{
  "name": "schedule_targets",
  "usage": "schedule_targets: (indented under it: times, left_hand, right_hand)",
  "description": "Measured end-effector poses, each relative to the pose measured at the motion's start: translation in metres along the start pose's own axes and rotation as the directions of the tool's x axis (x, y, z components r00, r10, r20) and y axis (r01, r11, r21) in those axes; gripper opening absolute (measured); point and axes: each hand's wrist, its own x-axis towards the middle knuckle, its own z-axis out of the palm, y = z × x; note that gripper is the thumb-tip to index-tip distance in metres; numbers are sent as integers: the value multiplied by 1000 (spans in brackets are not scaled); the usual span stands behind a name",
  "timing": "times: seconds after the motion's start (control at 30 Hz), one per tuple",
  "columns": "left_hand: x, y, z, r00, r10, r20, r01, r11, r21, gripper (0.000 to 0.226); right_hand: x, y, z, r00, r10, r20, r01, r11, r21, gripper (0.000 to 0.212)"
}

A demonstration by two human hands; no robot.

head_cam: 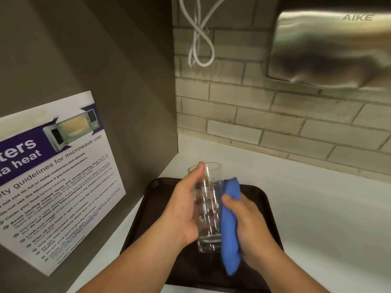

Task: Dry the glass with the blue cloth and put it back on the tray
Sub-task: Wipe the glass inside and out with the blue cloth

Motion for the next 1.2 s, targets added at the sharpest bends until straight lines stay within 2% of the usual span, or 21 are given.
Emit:
schedule_targets:
  times: [0.03, 0.1, 0.17, 0.23, 0.3, 0.4, 0.43, 0.5, 0.6, 0.7, 0.8, 0.9, 1.07, 1.13, 1.2]
  left_hand:
    - [2, 3, 0, 999, 25, -33, -25, 1000, -5, 58]
    - [4, 4, 1, 996, 49, -69, -50, 999, -5, 55]
    - [3, -4, 5, 997, 22, -76, -22, 1000, 1, 60]
    - [0, -14, 8, 996, -1, -91, 0, 1000, -10, 62]
    - [-2, -17, 8, 998, 1, -67, -3, 999, -35, 61]
    - [-2, -6, 3, 999, 37, 19, -35, 996, -79, 58]
    - [-1, -2, 0, 998, 54, 33, -51, 995, -89, 57]
    - [0, 3, -4, 996, 81, 32, -77, 993, -93, 55]
    - [-1, -2, -8, 997, 81, 19, -80, 996, -42, 55]
    - [-3, -9, -5, 997, 51, 61, -51, 999, -3, 63]
    - [-4, -5, 0, 992, 50, 114, -50, 999, -5, 68]
    - [-3, -2, 2, 992, 41, 119, -41, 999, -1, 68]
    - [1, -1, 0, 993, 41, 111, -43, 999, 15, 68]
    - [2, 1, 1, 992, 39, 123, -40, 999, 10, 67]
    - [2, 5, 4, 993, 31, 111, -31, 1000, 0, 72]
  right_hand:
    - [-7, 1, 4, 998, -43, 51, 47, 996, -81, 30]
    - [-18, 0, 13, 986, -111, 121, 141, 951, -277, 61]
    - [-15, -6, 19, 978, -161, 134, 204, 880, -430, 81]
    - [-5, -17, 18, 982, -155, 109, 189, 838, -512, 92]
    - [5, -28, 9, 986, -153, 66, 166, 863, -477, 83]
    - [8, -24, -2, 987, -155, -48, 128, 925, -358, 39]
    - [5, -19, -3, 990, -124, -63, 96, 938, -333, 33]
    - [-8, -8, -1, 994, -111, 7, 107, 937, -332, 38]
    - [-20, -4, 6, 976, -165, 140, 210, 881, -423, 48]
    - [-2, -11, 6, 971, -232, 53, 233, 881, -413, 33]
    - [13, -22, 3, 988, -129, -81, 111, 974, -200, 26]
    - [16, -17, 1, 994, -72, -76, 59, 986, -158, 29]
    - [20, -13, -1, 991, -124, -53, 109, 967, -229, 32]
    - [23, -15, 0, 990, -121, -77, 105, 977, -186, 30]
    - [25, -16, 0, 989, -39, -140, 28, 997, -76, 28]
